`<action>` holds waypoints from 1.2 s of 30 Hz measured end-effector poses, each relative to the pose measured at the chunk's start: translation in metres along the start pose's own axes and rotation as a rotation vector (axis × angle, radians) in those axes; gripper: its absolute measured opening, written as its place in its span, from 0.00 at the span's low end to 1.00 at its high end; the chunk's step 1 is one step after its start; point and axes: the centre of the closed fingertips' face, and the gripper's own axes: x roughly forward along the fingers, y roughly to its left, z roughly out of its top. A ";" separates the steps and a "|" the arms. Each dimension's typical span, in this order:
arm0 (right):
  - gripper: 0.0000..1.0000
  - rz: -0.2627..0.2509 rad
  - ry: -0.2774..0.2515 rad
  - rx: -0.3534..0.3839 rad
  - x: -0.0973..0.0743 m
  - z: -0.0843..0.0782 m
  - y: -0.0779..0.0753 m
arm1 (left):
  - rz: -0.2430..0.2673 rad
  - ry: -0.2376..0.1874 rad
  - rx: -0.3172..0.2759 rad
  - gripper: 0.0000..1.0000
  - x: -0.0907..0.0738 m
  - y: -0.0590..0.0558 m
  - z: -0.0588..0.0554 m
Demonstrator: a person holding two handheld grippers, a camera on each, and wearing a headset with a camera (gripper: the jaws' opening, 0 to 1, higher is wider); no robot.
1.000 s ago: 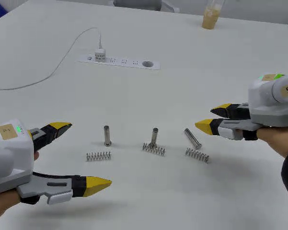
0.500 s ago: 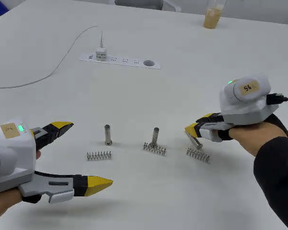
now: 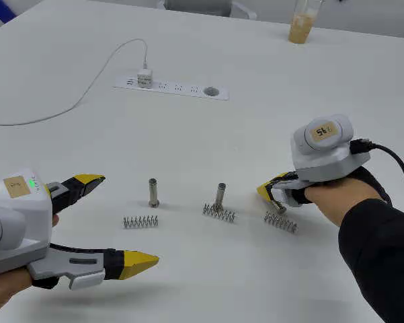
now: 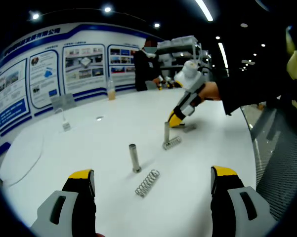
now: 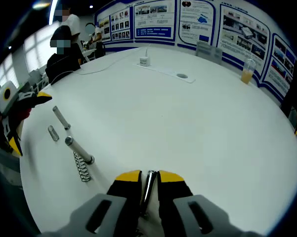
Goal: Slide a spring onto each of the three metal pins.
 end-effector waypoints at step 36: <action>0.09 0.005 -0.060 0.060 -0.025 0.013 0.000 | 0.015 -0.004 -0.006 0.98 -0.003 0.002 0.000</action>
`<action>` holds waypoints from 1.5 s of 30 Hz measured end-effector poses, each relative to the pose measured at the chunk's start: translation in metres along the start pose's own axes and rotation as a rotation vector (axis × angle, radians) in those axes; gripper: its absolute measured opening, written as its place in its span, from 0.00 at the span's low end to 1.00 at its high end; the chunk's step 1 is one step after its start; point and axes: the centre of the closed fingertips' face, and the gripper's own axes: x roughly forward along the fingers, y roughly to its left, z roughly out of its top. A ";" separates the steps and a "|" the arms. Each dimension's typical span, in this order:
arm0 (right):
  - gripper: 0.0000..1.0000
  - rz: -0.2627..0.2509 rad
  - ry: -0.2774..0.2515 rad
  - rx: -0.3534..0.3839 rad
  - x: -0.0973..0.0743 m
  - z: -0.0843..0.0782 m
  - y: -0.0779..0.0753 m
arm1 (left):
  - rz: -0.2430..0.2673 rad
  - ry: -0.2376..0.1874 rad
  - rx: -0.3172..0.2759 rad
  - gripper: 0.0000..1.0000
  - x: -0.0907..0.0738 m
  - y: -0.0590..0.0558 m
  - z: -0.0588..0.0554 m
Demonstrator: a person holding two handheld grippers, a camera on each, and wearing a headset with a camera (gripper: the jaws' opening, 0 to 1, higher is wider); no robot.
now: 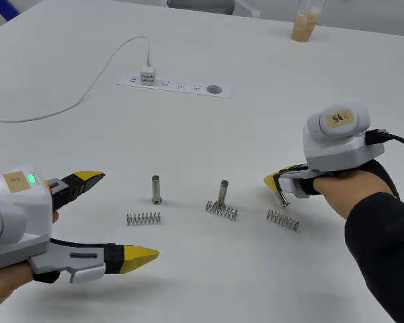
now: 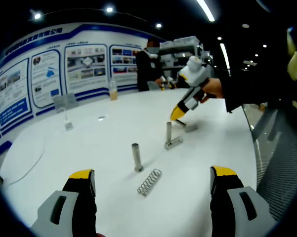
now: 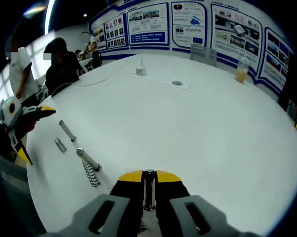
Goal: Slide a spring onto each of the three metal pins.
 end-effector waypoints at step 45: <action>0.10 0.001 -0.048 -0.032 -0.042 -0.017 0.007 | -0.002 -0.025 0.020 0.99 -0.002 -0.003 0.013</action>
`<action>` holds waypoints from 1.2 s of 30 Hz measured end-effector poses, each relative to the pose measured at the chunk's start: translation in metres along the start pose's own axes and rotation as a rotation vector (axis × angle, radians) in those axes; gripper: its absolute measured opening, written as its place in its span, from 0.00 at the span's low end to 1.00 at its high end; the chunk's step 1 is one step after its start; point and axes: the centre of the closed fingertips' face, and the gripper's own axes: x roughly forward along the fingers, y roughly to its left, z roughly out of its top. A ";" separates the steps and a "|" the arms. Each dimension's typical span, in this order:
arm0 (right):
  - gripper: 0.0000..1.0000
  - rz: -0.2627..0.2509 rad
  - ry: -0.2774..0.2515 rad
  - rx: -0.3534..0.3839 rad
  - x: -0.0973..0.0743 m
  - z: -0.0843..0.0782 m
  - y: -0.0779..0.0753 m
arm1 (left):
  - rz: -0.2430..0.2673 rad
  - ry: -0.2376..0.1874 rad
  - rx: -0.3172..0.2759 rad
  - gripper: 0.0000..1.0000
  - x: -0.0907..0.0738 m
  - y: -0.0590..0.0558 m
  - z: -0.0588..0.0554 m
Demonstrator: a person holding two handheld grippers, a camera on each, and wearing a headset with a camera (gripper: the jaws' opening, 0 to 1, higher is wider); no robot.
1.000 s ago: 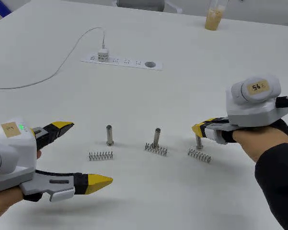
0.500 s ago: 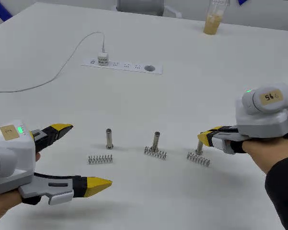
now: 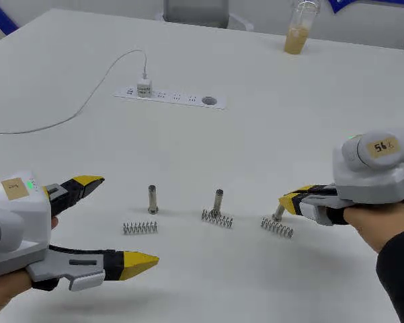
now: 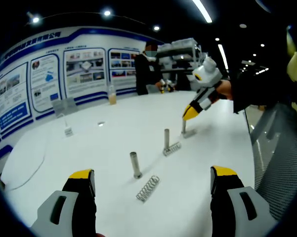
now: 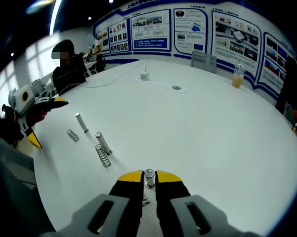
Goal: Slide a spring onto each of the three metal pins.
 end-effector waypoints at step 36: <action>0.15 0.195 0.101 -0.225 0.000 -0.047 0.013 | -0.004 -0.016 0.015 0.99 -0.002 -0.007 0.011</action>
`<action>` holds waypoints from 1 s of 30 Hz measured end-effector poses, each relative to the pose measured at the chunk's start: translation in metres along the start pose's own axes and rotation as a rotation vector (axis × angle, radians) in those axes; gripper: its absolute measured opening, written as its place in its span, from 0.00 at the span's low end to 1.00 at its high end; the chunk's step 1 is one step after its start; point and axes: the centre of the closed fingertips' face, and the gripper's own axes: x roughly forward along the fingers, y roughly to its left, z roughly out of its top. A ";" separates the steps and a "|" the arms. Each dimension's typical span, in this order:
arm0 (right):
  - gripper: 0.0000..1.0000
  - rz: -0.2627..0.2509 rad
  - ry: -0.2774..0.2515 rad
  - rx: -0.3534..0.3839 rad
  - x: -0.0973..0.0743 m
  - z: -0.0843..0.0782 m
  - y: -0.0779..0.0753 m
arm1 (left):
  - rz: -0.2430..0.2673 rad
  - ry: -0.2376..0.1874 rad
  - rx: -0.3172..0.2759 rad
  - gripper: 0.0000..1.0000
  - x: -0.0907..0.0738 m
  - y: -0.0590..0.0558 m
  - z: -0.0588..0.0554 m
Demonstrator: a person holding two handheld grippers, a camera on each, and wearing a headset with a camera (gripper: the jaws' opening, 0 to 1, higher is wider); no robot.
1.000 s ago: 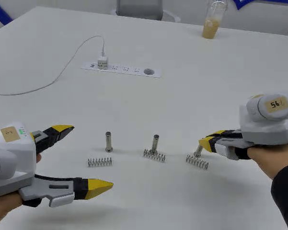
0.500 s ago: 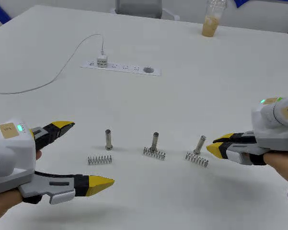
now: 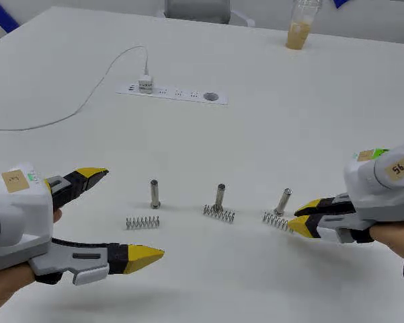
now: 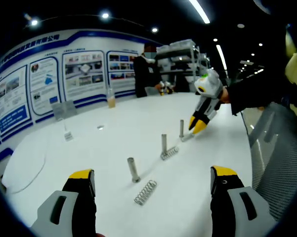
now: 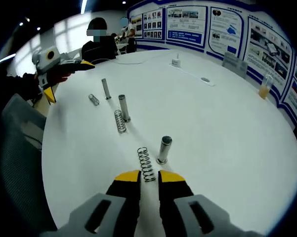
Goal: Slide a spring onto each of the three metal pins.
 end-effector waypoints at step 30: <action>0.11 0.072 0.095 -0.054 0.013 -0.011 0.005 | -0.065 -0.002 0.016 0.94 0.003 -0.024 0.008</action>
